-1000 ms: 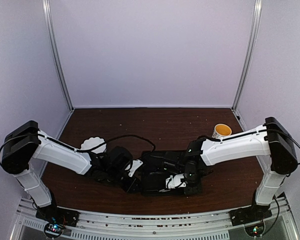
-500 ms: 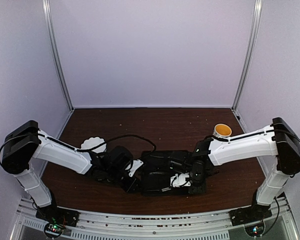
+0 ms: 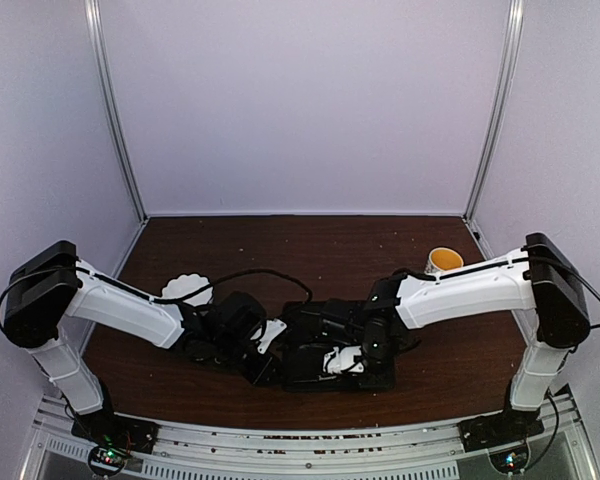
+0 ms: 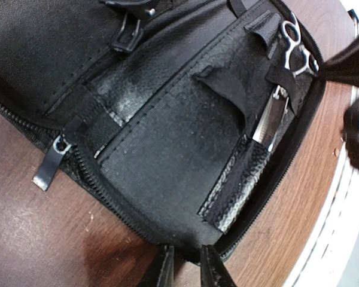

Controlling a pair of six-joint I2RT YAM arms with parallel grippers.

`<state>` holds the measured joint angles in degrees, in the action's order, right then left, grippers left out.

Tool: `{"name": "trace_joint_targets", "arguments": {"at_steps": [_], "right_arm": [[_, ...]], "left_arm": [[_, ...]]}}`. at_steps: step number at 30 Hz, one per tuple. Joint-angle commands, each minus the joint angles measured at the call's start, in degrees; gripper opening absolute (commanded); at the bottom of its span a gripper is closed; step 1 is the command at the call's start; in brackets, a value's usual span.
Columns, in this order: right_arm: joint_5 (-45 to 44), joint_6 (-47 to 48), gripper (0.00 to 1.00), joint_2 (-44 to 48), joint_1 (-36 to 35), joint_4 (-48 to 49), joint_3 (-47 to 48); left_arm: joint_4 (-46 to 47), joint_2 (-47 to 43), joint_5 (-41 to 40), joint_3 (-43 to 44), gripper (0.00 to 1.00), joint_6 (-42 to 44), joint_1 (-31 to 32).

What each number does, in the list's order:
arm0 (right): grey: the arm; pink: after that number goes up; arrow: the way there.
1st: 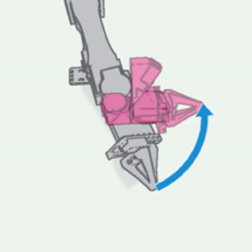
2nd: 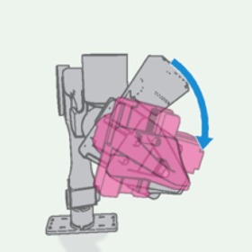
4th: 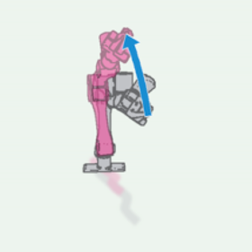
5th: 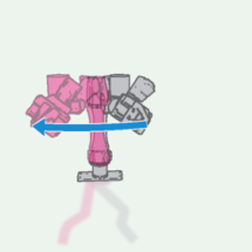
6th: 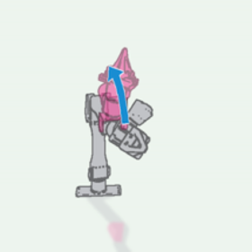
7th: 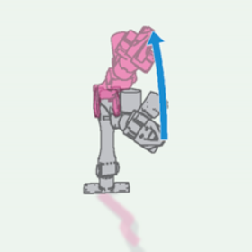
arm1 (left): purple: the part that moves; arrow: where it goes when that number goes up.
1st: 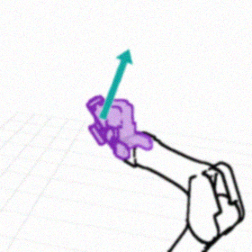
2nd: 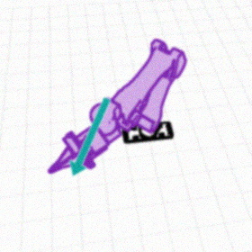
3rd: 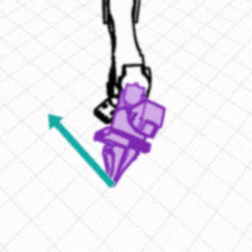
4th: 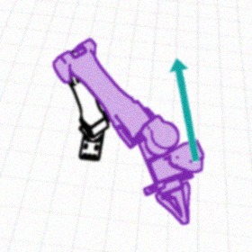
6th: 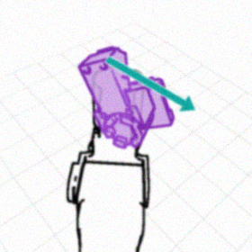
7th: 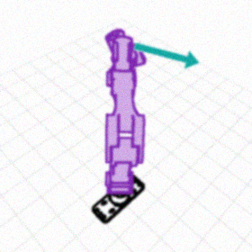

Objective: Sort the hair-cutting tools

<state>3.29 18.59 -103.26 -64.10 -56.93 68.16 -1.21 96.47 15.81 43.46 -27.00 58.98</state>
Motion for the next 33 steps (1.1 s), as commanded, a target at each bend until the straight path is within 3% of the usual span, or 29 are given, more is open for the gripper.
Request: {"name": "trace_joint_targets", "arguments": {"at_steps": [1, 15, 19, 23, 26, 29, 30, 31, 33], "right_arm": [[2.5, -0.6, 0.00, -2.3, -1.8, 0.4, 3.2], [2.2, 0.5, 0.00, -6.6, -2.8, 2.5, 7.2], [0.9, 1.7, 0.16, -5.1, -2.7, 2.1, 6.4], [1.8, 4.4, 0.30, 2.5, -1.2, 0.5, 5.1], [3.5, 6.6, 0.34, 8.6, 1.4, -1.4, 4.1], [7.4, 7.5, 0.36, 14.7, 6.0, -2.0, 2.3], [8.5, 7.6, 0.36, 16.3, 7.9, -1.6, 1.6], [9.6, 7.5, 0.37, 17.9, 9.9, -1.0, 0.8], [11.9, 7.3, 0.37, 20.6, 13.8, -0.2, -0.2]], "left_arm": [[-0.4, 2.9, -1.7, 0.1, 0.19, 0.7, 0.4], [-0.5, 2.7, -1.9, 0.0, 0.20, 0.8, 0.4], [-0.9, 2.3, -2.3, -0.1, 0.20, 0.8, 0.4], [-2.4, -1.6, -4.3, -0.4, 0.20, 1.8, 0.4], [-6.6, -7.5, -6.9, 1.7, 0.25, 3.1, 0.4], [-13.6, -12.6, -10.7, 6.5, 0.38, 3.5, 0.4], [-15.7, -14.1, -12.1, 8.2, 0.83, 3.0, 0.2], [-18.0, -15.3, -13.6, 10.1, 0.96, 2.1, 0.1], [-23.6, -17.0, -14.1, 14.2, 0.98, 1.1, -1.1]]}}
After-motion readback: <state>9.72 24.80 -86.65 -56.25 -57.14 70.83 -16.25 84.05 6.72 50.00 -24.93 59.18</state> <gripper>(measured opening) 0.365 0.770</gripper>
